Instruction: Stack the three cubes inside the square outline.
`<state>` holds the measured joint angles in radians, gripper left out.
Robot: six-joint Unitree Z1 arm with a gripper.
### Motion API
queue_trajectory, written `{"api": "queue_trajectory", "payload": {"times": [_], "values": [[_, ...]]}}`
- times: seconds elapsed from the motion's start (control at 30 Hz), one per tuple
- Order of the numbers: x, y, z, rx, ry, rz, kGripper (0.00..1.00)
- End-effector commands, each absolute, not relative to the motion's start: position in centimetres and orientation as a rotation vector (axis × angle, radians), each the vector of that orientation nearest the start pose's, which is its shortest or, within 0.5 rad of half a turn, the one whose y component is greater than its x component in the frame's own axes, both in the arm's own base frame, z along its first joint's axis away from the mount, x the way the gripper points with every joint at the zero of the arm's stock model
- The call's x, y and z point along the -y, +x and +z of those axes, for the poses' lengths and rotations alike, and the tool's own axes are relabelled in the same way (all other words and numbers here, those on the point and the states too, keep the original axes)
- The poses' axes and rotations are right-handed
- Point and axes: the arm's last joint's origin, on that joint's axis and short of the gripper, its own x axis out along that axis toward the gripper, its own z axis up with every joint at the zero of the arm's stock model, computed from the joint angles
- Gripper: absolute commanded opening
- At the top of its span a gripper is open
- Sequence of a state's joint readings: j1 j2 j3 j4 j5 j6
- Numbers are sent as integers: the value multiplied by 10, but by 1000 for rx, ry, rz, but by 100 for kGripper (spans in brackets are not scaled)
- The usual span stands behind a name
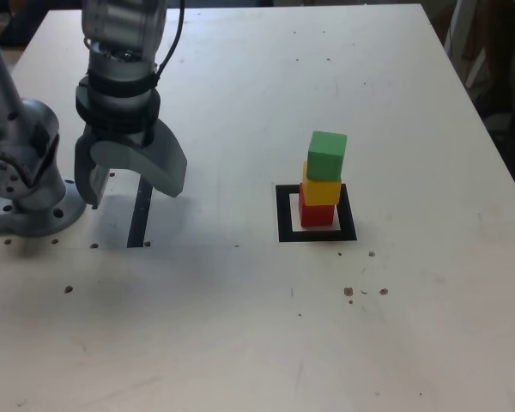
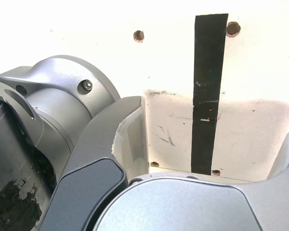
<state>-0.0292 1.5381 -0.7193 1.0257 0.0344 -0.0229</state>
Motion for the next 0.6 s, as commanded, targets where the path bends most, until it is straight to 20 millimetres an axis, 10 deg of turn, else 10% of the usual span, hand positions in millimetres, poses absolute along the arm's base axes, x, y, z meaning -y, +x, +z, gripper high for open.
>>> {"api": "queue_trajectory", "payload": {"times": [0.0, 0.57], "values": [[3, 147, 220, -1833, 39, 22, 99], [3, 146, 226, -1800, 36, 21, 99]]}}
